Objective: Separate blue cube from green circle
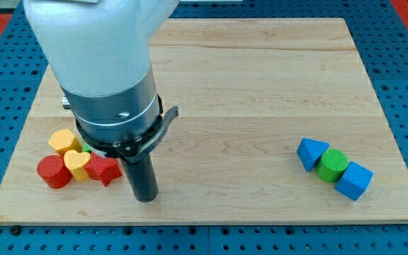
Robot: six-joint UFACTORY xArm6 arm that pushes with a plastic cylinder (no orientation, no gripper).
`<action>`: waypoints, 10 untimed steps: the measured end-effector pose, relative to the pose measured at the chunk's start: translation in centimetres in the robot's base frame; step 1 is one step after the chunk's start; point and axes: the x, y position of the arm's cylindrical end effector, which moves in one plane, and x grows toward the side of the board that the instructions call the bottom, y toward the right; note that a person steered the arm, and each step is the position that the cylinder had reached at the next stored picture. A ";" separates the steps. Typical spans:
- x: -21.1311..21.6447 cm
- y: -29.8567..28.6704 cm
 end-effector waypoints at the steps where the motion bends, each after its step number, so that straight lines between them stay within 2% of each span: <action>1: 0.6 0.0; 4: 0.9 0.6; 7: 0.8 4.5; 9: 0.8 9.7; 10: 0.7 9.7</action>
